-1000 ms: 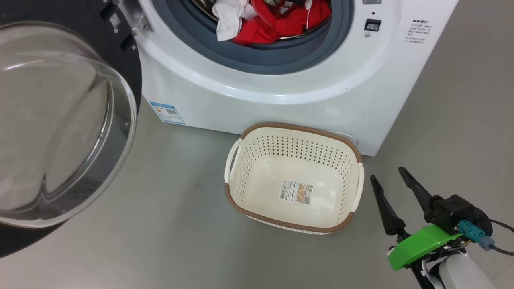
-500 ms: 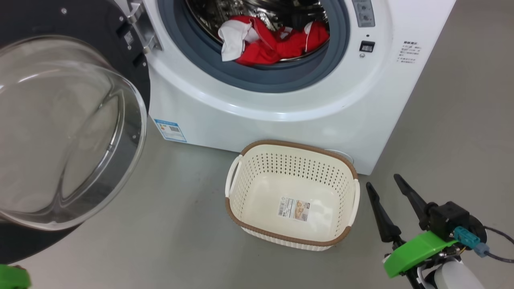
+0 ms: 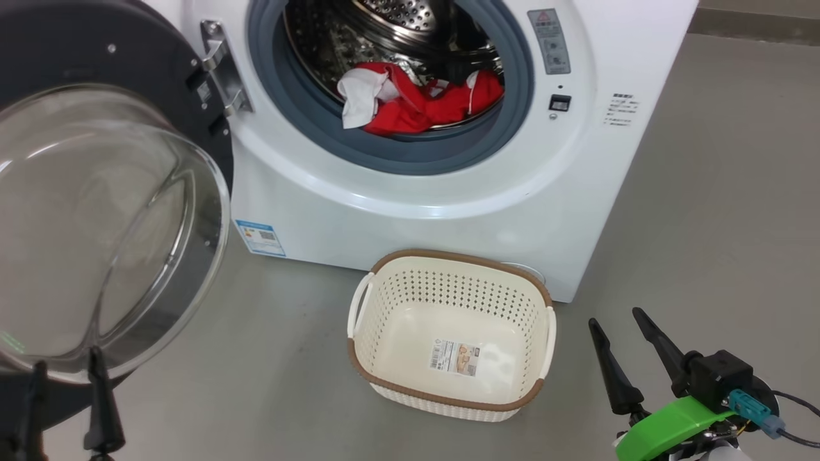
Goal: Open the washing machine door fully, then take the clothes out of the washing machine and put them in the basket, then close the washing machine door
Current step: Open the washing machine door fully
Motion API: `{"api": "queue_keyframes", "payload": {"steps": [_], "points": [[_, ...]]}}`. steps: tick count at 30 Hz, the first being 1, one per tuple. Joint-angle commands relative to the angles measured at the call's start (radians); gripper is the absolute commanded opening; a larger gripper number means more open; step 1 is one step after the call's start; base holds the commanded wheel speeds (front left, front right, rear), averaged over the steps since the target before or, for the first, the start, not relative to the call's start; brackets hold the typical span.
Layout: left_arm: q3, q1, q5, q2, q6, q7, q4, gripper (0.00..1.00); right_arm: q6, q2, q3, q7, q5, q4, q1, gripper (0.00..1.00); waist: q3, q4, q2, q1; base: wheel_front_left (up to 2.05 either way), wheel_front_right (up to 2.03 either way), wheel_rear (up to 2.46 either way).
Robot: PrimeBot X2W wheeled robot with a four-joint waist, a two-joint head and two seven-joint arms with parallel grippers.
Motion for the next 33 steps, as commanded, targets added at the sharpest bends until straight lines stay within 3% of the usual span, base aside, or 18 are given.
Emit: {"api": "queue_keyframes", "payload": {"steps": [1, 17, 33], "points": [[0.028, -0.004, -0.01, 0.027, -0.005, -0.005, -0.031, 1.0, 0.005, -0.003, 0.015, -0.009, 0.005, -0.029, -0.002, 1.0, -0.006, -0.011, 0.0, 0.0, 0.0, 0.0, 0.0], [-0.172, 0.044, -0.078, 0.092, -0.005, -0.005, -0.103, 1.0, 0.005, 0.001, -0.035, -0.009, 0.012, -0.045, 0.025, 1.0, -0.014, -0.15, 0.0, 0.0, 0.0, 0.0, 0.0], [-0.267, 0.045, -0.128, 0.104, -0.005, -0.005, -0.109, 1.0, 0.005, 0.003, -0.103, -0.009, 0.007, -0.068, 0.048, 1.0, 0.005, -0.309, 0.0, 0.0, 0.0, 0.0, 0.0]]}}
